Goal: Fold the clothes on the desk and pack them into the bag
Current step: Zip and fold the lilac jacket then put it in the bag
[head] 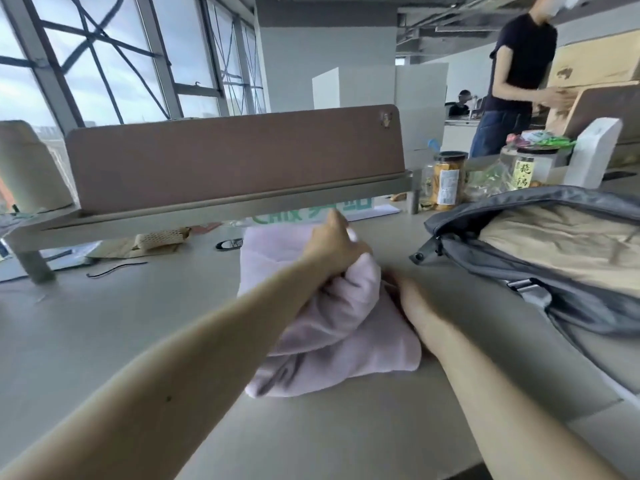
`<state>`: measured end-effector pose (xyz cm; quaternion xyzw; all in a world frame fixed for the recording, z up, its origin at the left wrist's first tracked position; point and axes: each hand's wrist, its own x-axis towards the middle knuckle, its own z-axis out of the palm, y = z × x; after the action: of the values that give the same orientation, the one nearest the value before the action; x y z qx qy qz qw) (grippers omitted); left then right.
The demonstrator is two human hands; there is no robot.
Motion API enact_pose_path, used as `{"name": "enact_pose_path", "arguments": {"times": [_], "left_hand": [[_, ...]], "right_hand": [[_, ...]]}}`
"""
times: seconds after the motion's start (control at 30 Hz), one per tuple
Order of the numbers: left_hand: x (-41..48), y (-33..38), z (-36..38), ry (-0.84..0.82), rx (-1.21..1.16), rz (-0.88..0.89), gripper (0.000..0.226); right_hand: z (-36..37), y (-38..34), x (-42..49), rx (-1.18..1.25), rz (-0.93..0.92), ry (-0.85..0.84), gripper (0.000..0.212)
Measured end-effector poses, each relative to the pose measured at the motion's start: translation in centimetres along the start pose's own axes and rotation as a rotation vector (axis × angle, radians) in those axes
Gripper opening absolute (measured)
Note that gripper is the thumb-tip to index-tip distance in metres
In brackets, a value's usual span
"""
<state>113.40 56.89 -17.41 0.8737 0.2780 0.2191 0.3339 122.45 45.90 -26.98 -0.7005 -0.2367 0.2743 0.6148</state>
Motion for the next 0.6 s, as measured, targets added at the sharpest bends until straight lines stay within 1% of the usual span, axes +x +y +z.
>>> {"name": "enact_pose_path", "arguments": {"times": [0.07, 0.13, 0.17, 0.2, 0.23, 0.27, 0.3, 0.33, 0.37, 0.4, 0.47, 0.5, 0.53, 0.6], "left_hand": [[-0.8, -1.7, 2.6, -0.044, 0.015, -0.028, 0.044], [-1.0, -2.1, 2.9, -0.055, -0.106, -0.076, 0.035], [-0.8, -2.0, 2.5, -0.086, -0.158, -0.088, 0.029], [-1.0, -1.7, 2.0, -0.107, -0.193, -0.092, 0.025], [-1.3, -1.6, 1.6, -0.142, -0.246, -0.099, 0.023], [-1.5, -1.6, 1.1, -0.184, -0.340, -0.121, 0.025], [-1.8, -1.5, 0.4, -0.239, -0.440, -0.140, 0.028], [-1.9, -1.9, -0.4, -0.296, -0.499, -0.130, 0.031], [-2.0, -2.4, -1.5, -0.335, -0.480, -0.074, 0.033], [-2.1, -3.0, -2.5, -0.339, -0.340, 0.020, 0.035], [-2.6, -4.7, -3.7, -0.227, 0.042, 0.264, 0.039], [-3.5, -5.3, -3.7, -0.190, 0.199, 0.360, 0.040], [-4.3, -5.9, -3.2, -0.187, 0.334, 0.420, 0.049], [-5.5, -6.6, -1.3, -0.221, 0.573, 0.430, 0.075]], "right_hand": [[-0.6, 0.2, 0.3, 0.275, -0.019, -0.087, 0.044], [-1.0, 0.8, 0.5, 0.351, -0.007, -0.113, 0.054], [-1.1, 0.9, 0.7, 0.340, 0.002, -0.110, 0.054], [-0.9, 0.8, 0.5, 0.325, -0.006, -0.159, 0.052], [-0.7, 0.3, 0.0, 0.269, -0.025, -0.169, 0.048], [-0.8, 0.4, -0.1, 0.209, -0.079, -0.175, 0.039], [-1.0, 0.4, -0.4, 0.092, -0.147, -0.159, 0.027], [-1.0, 0.3, -0.5, 0.103, -0.173, -0.174, 0.025], [-0.7, 0.2, -0.1, 0.151, -0.154, -0.137, 0.028], [-0.6, 0.6, 0.8, 0.183, -0.148, -0.090, 0.031], [-0.7, 0.7, 0.7, 0.216, -0.172, -0.033, 0.033], [-0.7, 0.4, 0.3, 0.215, -0.167, -0.050, 0.034], [-0.6, 0.5, 0.5, 0.207, -0.167, -0.092, 0.036], [-0.2, -0.2, 0.6, 0.255, -0.151, -0.108, 0.044]]}}
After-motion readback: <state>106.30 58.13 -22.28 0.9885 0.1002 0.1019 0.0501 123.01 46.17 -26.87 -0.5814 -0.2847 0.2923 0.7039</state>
